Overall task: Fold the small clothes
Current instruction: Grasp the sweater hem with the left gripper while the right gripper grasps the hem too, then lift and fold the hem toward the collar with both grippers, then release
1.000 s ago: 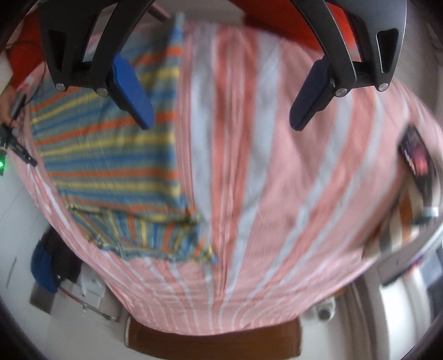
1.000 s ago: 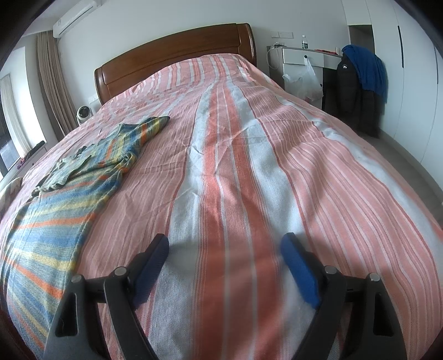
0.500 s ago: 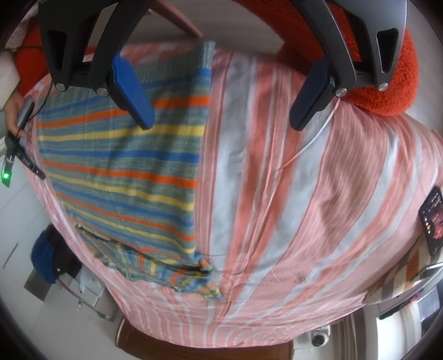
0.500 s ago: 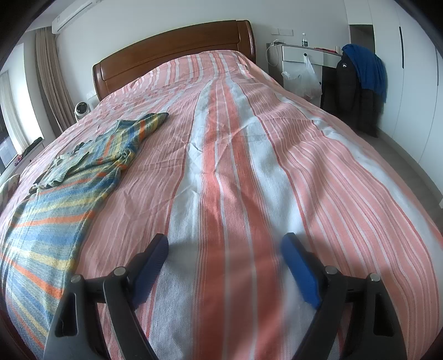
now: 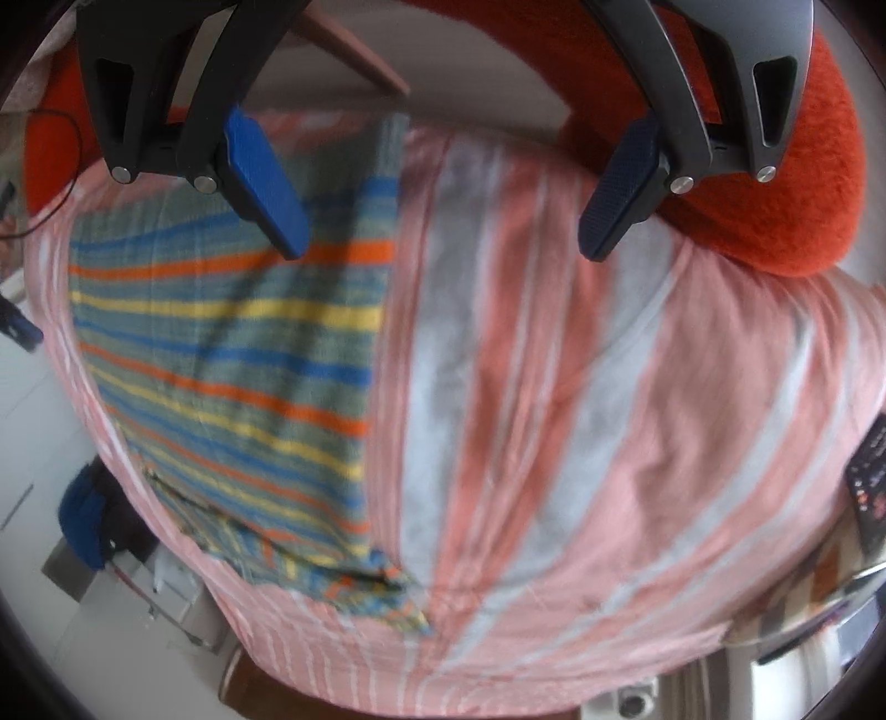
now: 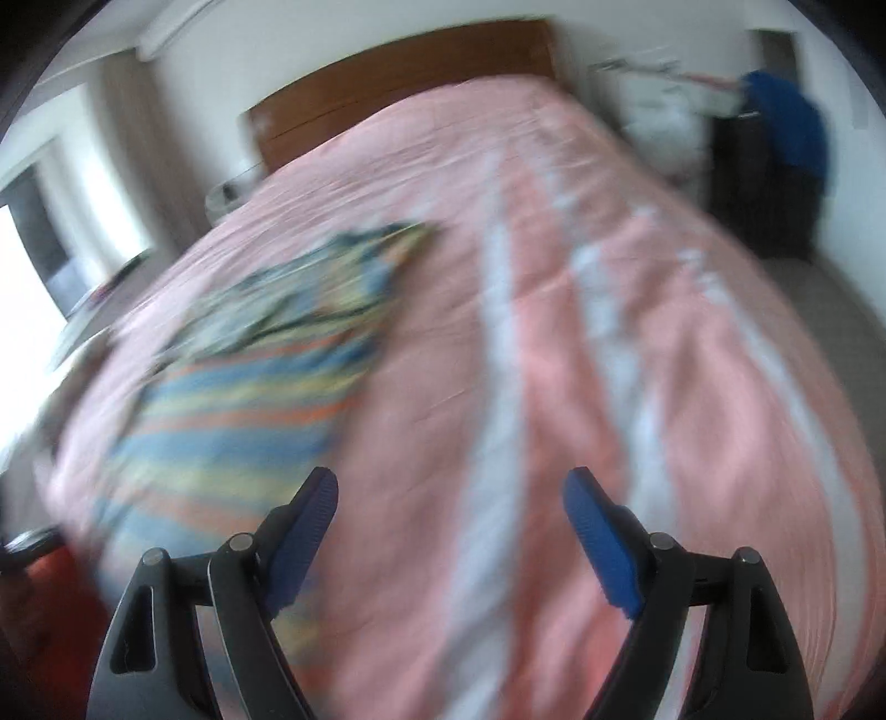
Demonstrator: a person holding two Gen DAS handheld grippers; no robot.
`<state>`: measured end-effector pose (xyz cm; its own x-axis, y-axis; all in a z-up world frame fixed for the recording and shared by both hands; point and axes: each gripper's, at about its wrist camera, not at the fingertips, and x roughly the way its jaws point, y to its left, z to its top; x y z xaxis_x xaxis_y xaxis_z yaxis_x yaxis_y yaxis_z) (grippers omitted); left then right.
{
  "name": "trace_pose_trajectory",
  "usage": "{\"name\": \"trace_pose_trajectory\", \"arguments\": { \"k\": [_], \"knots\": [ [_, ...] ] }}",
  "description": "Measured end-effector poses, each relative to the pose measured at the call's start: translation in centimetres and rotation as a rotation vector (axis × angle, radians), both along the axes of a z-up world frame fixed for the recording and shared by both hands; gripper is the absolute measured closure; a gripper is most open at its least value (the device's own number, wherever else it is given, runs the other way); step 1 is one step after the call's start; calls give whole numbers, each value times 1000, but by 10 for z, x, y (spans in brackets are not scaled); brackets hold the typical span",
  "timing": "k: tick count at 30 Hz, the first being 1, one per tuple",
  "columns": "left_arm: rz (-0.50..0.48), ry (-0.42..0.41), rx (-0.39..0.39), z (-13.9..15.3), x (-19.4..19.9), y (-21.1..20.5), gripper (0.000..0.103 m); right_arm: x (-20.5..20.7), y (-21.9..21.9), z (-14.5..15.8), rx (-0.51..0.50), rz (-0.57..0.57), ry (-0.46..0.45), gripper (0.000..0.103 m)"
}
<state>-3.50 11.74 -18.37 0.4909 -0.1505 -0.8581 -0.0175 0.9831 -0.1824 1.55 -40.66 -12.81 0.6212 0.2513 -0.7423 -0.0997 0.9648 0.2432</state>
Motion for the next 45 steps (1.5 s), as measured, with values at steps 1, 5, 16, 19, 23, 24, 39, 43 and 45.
{"name": "trace_pose_trajectory", "arguments": {
  "k": [1,5,16,19,23,24,39,43,45],
  "knots": [
    [-17,7,11,-1,1,-5,5,-11,8,3,28,61,43,20],
    [-115,69,72,-13,5,-31,12,-54,39,-11,102,216,223,21],
    [-113,189,20,-26,0,-39,100,-61,64,-67,85,216,386,97],
    [-72,171,-128,-9,-4,-21,101,-63,55,-50,155,201,364,97],
    [-37,89,-266,23,15,-3,101,-57,48,-18,250,194,282,97],
    [-33,65,-285,31,23,-1,101,-51,48,-11,269,191,256,97],
    [48,-70,-224,64,319,4,92,220,49,30,269,62,10,97],
    [233,12,-245,34,378,25,48,309,38,1,330,-33,-15,68],
    [242,0,-320,32,366,40,46,326,26,-11,303,-131,-8,63]
  ]
}}
